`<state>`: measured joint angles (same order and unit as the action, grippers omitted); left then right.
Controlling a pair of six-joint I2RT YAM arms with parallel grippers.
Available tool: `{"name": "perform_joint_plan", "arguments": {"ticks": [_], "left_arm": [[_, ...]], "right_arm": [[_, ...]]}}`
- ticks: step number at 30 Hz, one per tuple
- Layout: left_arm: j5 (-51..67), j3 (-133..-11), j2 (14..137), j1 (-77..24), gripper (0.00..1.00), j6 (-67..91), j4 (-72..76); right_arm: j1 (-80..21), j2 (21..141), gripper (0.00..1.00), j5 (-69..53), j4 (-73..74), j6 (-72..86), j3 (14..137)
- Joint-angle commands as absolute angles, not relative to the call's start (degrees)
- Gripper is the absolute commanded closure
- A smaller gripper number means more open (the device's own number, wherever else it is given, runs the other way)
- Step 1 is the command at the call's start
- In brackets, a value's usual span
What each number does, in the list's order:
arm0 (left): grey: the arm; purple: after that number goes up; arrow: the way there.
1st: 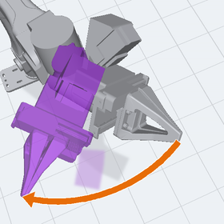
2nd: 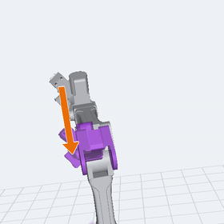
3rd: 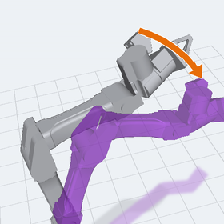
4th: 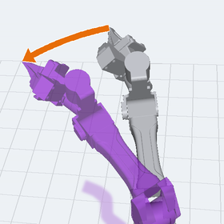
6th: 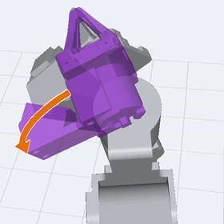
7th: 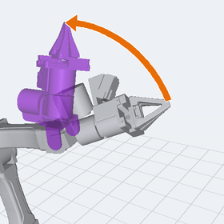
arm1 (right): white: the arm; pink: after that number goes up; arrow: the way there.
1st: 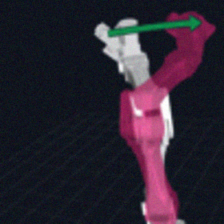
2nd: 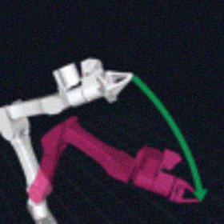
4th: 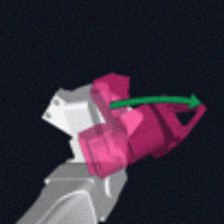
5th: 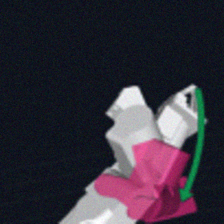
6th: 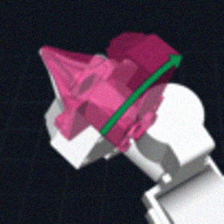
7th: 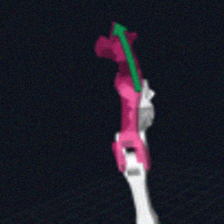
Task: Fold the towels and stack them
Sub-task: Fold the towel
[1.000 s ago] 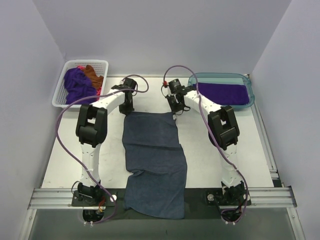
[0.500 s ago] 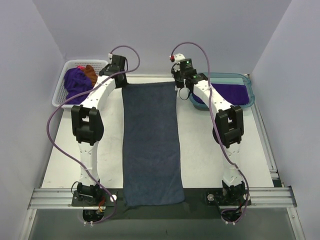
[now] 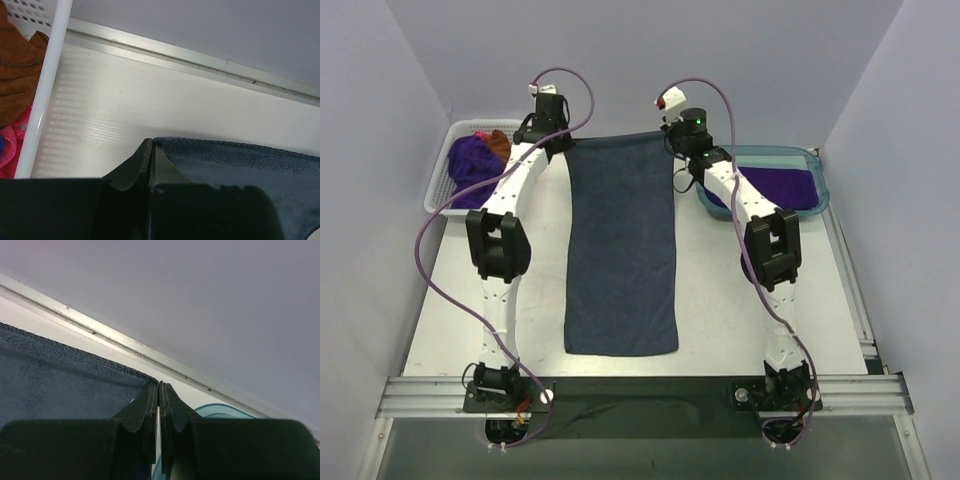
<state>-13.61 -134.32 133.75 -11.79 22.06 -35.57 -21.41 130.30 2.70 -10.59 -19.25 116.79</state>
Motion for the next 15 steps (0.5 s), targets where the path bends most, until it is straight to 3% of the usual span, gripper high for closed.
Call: {"name": "perform_joint_plan", "arguments": {"ticks": [1, 6, 15], "left_arm": [[-14.1, -135.1, 132.3, -10.3, 1.0, 21.6, -32.3], [-11.2, -127.6, 125.2, -10.0, 1.0, 20.5, -31.6], [-8.6, -93.8, 101.2, -10.1, 1.0, 19.8, -21.9]], "right_arm": [[-20.7, 127.9, 1.0, 5.1, -16.8, -22.5, 115.3], [-22.1, 120.1, 1.0, 3.2, -15.6, -24.3, 104.2], [-26.1, 100.2, 1.0, 1.5, -11.8, -21.9, 82.5]]}}
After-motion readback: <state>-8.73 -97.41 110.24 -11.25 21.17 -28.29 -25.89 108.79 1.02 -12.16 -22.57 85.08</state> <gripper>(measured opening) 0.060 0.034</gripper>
